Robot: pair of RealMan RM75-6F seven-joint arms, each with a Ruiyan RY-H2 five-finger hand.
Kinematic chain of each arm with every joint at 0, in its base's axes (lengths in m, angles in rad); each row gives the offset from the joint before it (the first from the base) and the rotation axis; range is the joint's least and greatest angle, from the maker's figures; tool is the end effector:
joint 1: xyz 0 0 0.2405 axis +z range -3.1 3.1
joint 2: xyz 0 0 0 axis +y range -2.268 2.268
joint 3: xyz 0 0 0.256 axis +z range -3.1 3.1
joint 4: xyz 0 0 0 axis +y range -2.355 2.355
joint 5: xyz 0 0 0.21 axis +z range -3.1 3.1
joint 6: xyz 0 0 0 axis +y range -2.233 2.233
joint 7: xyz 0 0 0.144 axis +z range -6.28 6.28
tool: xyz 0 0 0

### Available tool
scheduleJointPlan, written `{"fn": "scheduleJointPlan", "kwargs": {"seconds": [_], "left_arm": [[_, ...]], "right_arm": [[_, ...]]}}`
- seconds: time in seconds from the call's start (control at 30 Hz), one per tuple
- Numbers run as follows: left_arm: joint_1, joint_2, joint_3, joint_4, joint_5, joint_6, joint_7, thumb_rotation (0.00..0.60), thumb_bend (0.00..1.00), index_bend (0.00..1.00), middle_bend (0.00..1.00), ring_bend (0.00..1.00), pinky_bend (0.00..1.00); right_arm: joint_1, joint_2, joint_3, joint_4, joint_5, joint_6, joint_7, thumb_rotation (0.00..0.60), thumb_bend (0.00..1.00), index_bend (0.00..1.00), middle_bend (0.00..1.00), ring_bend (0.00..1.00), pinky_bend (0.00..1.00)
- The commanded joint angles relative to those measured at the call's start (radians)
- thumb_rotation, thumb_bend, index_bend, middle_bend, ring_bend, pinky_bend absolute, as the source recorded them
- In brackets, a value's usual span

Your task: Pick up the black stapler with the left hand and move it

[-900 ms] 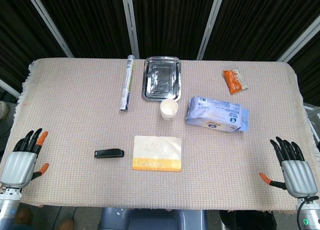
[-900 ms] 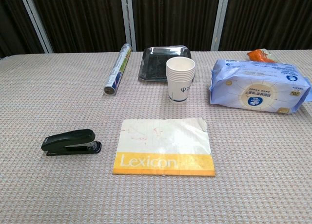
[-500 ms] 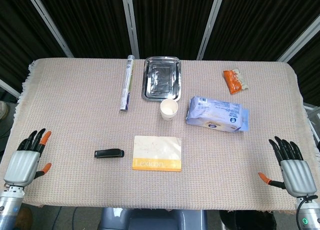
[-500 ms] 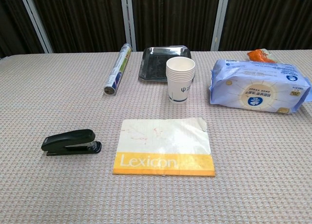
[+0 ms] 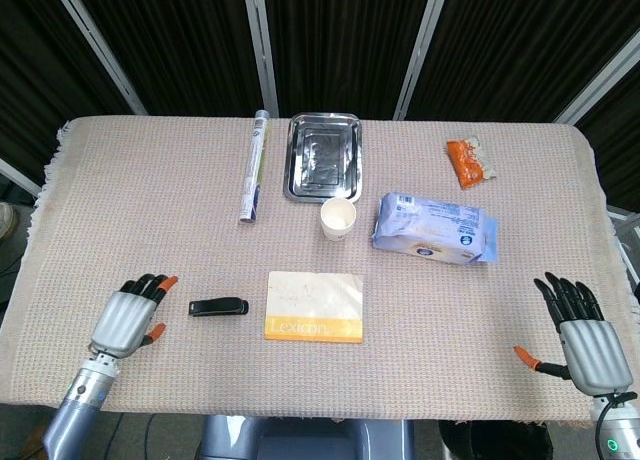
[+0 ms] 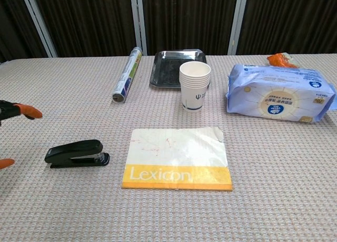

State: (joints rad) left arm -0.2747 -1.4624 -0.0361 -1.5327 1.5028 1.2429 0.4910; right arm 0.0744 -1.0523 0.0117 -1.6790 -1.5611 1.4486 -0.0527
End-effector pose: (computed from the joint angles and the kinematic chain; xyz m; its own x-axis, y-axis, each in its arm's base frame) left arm -0.2499 0.2212 0.0210 0.6255 0.1205 0.7709 0.7644 -0.2925 -0.5745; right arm -0.3019 -0.1685 0.1607 0.4502 -0.0774 0.8895 -0.8926 -0.0639 0.4462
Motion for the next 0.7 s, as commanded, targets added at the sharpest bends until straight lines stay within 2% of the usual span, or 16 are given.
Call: {"fn": "scheduleJointPlan", "kwargs": {"seconds": [0.03,0.2,0.43,0.6,0.7], "left_arm": [[-0.035,-0.069,-0.014,0.062,0.0,-0.021,0.052,0.6,0.24,0.23,0.21,0.18,0.35],[-0.064,-0.138,-0.018,0.113,-0.006,-0.046,0.054,0.6,0.26,0.28,0.26,0.2,0.36],[-0.096,-0.188,-0.016,0.156,-0.002,-0.069,0.036,0.6,0.26,0.34,0.28,0.21,0.36],[-0.109,-0.211,-0.017,0.172,-0.006,-0.077,0.038,0.6,0.28,0.44,0.34,0.26,0.4],[-0.115,-0.226,-0.014,0.191,-0.002,-0.075,0.031,0.6,0.32,0.53,0.37,0.29,0.43]], "right_arm": [[-0.002,0.005,0.0,0.007,-0.005,0.006,0.015,0.395,0.18,0.0,0.0,0.0,0.0],[-0.004,0.01,-0.001,0.007,-0.008,0.011,0.027,0.388,0.18,0.0,0.0,0.0,0.0],[-0.011,0.017,-0.003,0.004,-0.019,0.028,0.033,0.388,0.18,0.0,0.0,0.0,0.0],[-0.014,0.021,-0.004,0.004,-0.022,0.034,0.04,0.395,0.18,0.0,0.0,0.0,0.0],[-0.015,0.02,-0.005,0.004,-0.025,0.035,0.04,0.402,0.18,0.0,0.0,0.0,0.0]]}}
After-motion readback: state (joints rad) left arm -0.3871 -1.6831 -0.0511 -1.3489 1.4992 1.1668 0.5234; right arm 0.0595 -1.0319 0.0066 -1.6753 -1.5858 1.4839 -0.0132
